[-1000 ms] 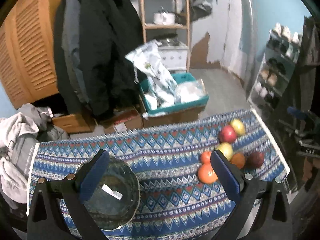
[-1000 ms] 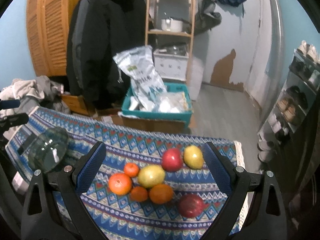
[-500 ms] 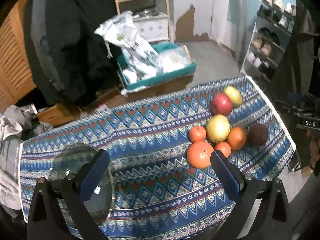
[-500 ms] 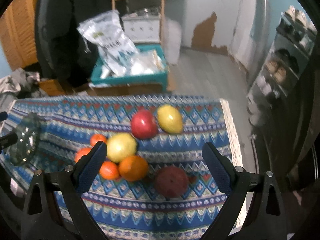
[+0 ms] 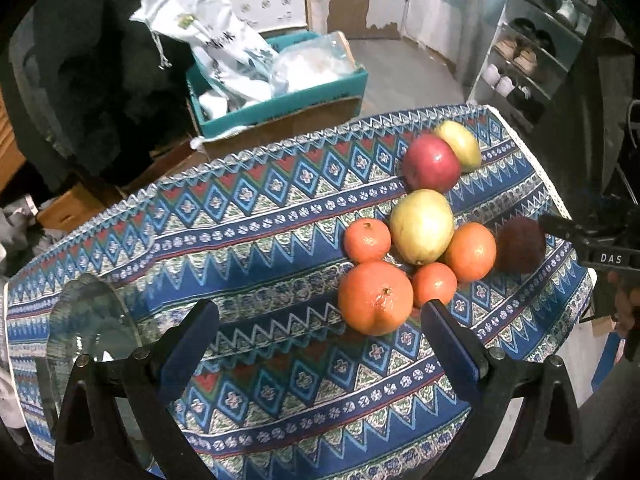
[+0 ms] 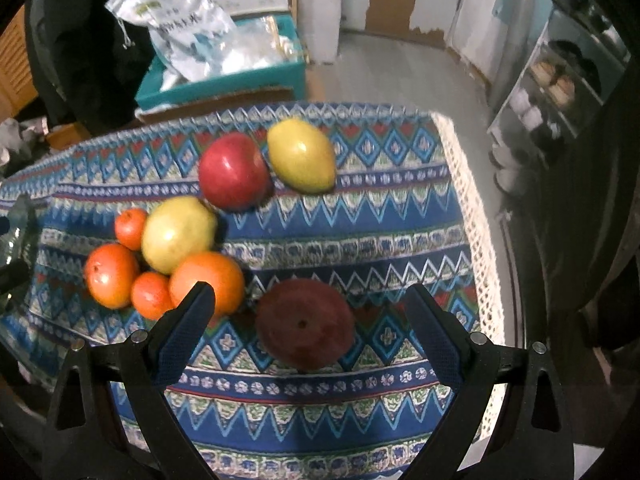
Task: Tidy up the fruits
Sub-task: 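Grasp the large orange with the left tool while the right tool grasps the dark red apple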
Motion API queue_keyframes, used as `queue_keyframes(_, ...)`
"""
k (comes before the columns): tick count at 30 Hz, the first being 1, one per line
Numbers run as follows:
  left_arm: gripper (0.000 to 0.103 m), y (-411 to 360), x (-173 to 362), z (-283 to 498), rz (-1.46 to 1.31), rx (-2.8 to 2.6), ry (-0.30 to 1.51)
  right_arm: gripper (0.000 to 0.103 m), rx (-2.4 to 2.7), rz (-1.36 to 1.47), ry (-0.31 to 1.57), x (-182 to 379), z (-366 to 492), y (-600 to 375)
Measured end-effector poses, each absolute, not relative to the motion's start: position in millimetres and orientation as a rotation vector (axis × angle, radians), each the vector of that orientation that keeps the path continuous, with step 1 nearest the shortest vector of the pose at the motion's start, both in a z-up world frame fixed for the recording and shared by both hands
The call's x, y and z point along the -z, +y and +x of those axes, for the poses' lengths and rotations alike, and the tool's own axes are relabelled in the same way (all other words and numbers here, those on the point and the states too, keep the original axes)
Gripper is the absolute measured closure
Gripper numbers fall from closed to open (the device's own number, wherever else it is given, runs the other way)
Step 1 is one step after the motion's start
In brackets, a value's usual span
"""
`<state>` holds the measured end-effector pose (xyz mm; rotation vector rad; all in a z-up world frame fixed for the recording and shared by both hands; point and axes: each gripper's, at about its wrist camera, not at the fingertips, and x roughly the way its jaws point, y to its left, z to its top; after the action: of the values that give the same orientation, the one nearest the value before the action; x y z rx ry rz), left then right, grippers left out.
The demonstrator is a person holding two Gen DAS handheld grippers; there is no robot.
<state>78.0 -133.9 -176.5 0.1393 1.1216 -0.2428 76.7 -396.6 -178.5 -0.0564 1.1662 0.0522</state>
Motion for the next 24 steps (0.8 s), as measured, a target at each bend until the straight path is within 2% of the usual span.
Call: queue_keyframes(24,0.001,-178,267,113,0.199,0.316,1.306,0.009,-0.092,-0.087,1.348,250,95,-398)
